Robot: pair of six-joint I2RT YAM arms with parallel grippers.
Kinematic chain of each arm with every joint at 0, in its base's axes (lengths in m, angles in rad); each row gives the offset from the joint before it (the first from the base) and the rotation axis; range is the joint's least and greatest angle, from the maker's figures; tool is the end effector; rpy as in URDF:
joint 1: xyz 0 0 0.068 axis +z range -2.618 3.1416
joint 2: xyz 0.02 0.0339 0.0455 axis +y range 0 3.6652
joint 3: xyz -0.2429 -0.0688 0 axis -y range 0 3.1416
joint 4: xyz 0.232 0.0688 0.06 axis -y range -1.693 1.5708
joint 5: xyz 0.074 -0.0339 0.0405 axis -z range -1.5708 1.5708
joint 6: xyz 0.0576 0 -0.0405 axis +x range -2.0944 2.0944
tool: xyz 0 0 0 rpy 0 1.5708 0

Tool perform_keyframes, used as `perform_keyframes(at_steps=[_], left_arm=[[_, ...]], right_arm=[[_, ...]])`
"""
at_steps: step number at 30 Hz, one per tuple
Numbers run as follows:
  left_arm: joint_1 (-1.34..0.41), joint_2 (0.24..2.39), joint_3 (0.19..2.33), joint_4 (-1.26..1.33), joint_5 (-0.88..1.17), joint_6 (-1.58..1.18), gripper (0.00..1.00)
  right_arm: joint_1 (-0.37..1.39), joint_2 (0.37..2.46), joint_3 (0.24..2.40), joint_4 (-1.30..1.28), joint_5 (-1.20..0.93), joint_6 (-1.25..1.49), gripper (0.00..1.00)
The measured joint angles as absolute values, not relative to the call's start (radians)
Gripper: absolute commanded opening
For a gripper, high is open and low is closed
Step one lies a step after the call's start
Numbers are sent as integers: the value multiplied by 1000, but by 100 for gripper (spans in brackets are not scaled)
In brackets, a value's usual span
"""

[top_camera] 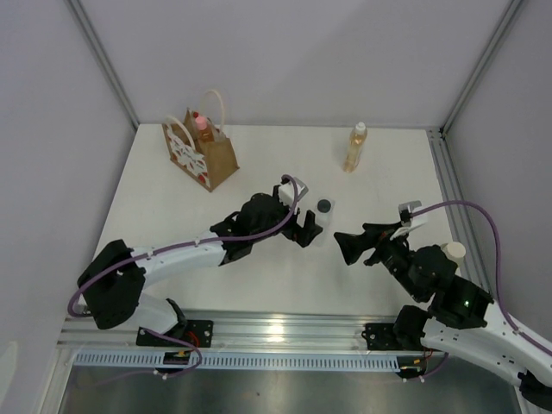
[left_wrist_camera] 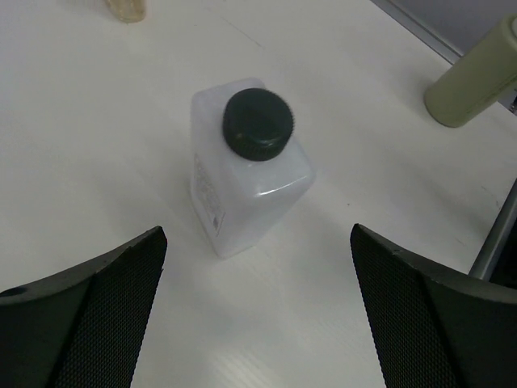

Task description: Place the personal care products into the canvas bag

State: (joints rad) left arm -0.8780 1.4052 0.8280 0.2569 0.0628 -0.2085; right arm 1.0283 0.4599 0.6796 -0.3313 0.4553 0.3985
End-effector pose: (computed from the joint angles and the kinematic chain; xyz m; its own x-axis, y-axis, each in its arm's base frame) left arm 0.2092 -0.2577 0.2354 -0.3636 0.1146 -0.9245 0.7469 0.6289 -0.2158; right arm 0.0943 0.1074 0.3164 -0.2639 0.2372 -0.9349 -0.4787 0.8093 0.3405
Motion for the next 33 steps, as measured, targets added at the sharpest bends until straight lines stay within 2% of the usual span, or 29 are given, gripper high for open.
perform_keyframes(at_steps=[10,25,28,29,30,31,32,33], left_arm=[[-960,1593,999,282,-83,-200,95],[-1017,1829,1179,237,-348,-199,81],[-1033,1857,1206,223,-400,-200,63],[-1039,1866,1214,220,-421,-200,40],[-1042,1873,1219,219,-443,-204,26],[-1044,1876,1221,224,-459,-204,18],[-1046,1876,1221,221,-477,-207,1],[-1048,1876,1221,217,-495,-211,1]], right_arm=[[1028,379,680,-334,486,398,99],[1028,340,680,-340,507,399,99],[1028,340,680,-340,508,399,99],[1028,340,680,-340,509,399,99],[1028,340,680,-340,509,399,99],[1028,340,680,-340,511,399,99],[1028,340,680,-340,512,399,99],[1028,340,680,-340,512,399,99]])
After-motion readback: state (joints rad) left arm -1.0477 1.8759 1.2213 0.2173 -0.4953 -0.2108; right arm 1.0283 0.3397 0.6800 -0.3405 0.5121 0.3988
